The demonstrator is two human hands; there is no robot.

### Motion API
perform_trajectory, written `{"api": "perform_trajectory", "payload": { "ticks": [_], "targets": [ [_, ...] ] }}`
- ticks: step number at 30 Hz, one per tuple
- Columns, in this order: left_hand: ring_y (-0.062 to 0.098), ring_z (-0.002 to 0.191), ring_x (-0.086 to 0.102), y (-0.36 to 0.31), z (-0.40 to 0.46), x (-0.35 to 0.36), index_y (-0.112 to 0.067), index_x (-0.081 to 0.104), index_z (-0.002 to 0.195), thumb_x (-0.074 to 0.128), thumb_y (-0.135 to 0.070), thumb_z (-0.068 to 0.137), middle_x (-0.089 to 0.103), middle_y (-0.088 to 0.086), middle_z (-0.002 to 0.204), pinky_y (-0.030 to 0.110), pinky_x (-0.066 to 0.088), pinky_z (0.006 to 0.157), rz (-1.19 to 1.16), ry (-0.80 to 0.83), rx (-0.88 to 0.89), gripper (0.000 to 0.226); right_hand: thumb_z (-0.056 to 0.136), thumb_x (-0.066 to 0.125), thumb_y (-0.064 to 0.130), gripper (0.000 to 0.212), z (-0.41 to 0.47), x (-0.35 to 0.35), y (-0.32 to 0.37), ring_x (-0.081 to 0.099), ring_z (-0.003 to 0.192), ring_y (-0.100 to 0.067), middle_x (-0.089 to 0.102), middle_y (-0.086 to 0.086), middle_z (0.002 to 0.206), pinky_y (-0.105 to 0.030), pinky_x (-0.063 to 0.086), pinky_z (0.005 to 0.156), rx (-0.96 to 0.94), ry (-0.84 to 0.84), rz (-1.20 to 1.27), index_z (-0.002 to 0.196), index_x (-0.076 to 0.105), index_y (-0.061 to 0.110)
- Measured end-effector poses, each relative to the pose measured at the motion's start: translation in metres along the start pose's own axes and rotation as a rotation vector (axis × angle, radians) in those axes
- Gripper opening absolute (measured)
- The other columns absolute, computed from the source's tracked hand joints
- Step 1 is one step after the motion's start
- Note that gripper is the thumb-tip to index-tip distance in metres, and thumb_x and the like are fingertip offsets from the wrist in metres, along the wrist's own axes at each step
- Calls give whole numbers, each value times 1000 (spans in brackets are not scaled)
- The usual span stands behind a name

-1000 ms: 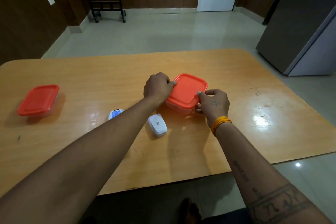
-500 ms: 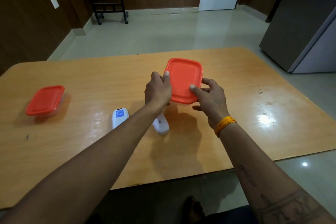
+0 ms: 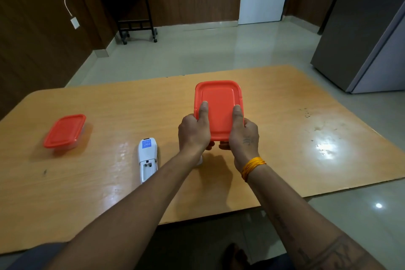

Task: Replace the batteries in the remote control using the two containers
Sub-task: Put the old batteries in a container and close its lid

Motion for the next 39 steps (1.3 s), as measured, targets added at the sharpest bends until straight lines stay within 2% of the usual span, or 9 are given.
{"api": "perform_trajectory", "payload": {
  "ticks": [4, 8, 11, 15, 19, 25, 31, 34, 39],
  "targets": [
    [32, 69, 76, 0, 0, -15, -23, 62, 83, 37, -74, 100, 74, 9, 84, 53, 66, 62, 51, -14, 26, 59, 98, 44, 74, 57, -1, 10, 0, 77, 79, -33, 78, -10, 96, -52, 67, 64, 10, 104, -39, 87, 67, 22],
    [30, 69, 75, 2, -9, -15, -18, 70, 88, 35, -86, 91, 76, 8, 80, 53, 64, 64, 165, 33, 107, 76, 82, 34, 94, 97, 17, -9, 3, 72, 75, -37, 76, -11, 80, -55, 64, 71, 20, 11, -103, 78, 65, 2],
    [31, 71, 76, 14, -19, -2, -18, 72, 91, 36, -86, 91, 77, 8, 84, 49, 65, 64, 154, 146, 45, 76, 84, 30, 93, 84, 24, -20, 7, 59, 65, -29, 63, -7, 67, -43, 50, 63, -18, 8, -148, 69, 59, 16],
    [35, 88, 74, 0, -2, -2, -10, 75, 82, 35, -89, 87, 79, 12, 89, 44, 59, 82, 58, 136, -33, 89, 93, 31, 85, 76, 21, -17, 8, 50, 59, -25, 52, 1, 56, -38, 40, 61, -73, 66, -171, 56, 48, 21],
    [35, 77, 69, -10, 14, 1, -18, 60, 67, 33, -97, 74, 69, 9, 73, 45, 55, 76, 8, 144, -72, 85, 92, 31, 86, 78, 22, -12, 2, 53, 62, -25, 57, -5, 65, -38, 41, 62, -30, 87, -161, 69, 57, 17],
    [28, 68, 59, 2, 20, -7, -17, 55, 64, 34, -86, 90, 62, 6, 68, 38, 44, 68, 74, 88, -73, 77, 74, 37, 97, 83, 27, -2, -7, 54, 64, -26, 57, -8, 67, -41, 42, 63, 20, 98, -140, 74, 61, 18],
    [25, 68, 57, -17, 13, -18, -17, 56, 69, 40, -76, 97, 62, 1, 71, 37, 41, 66, 138, 41, 27, 67, 78, 36, 94, 83, 34, -7, 1, 54, 65, -26, 59, -6, 69, -39, 41, 64, -13, 55, -170, 72, 56, 14],
    [17, 74, 59, -23, -3, -13, -17, 61, 89, 53, -57, 100, 65, -5, 82, 36, 46, 67, 206, 42, 122, 42, 87, 35, 87, 81, 48, -37, 8, 59, 79, -31, 63, -4, 87, -37, 45, 69, -29, -73, -205, 93, 59, 11],
    [23, 63, 63, 0, -16, 20, -10, 61, 84, 62, -24, 95, 67, 8, 76, 35, 53, 54, 39, 224, -2, 18, 92, 45, 78, 70, 64, -75, -6, 62, 99, -36, 61, -7, 105, -47, 54, 86, 76, -127, -189, 115, 55, 12]
  ]
}}
Point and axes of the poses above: each hand's wrist, its own z-axis towards the middle knuckle, its own x-axis out of the palm, y = z × x, the point moved 10 cm from there along z, towards the middle knuckle
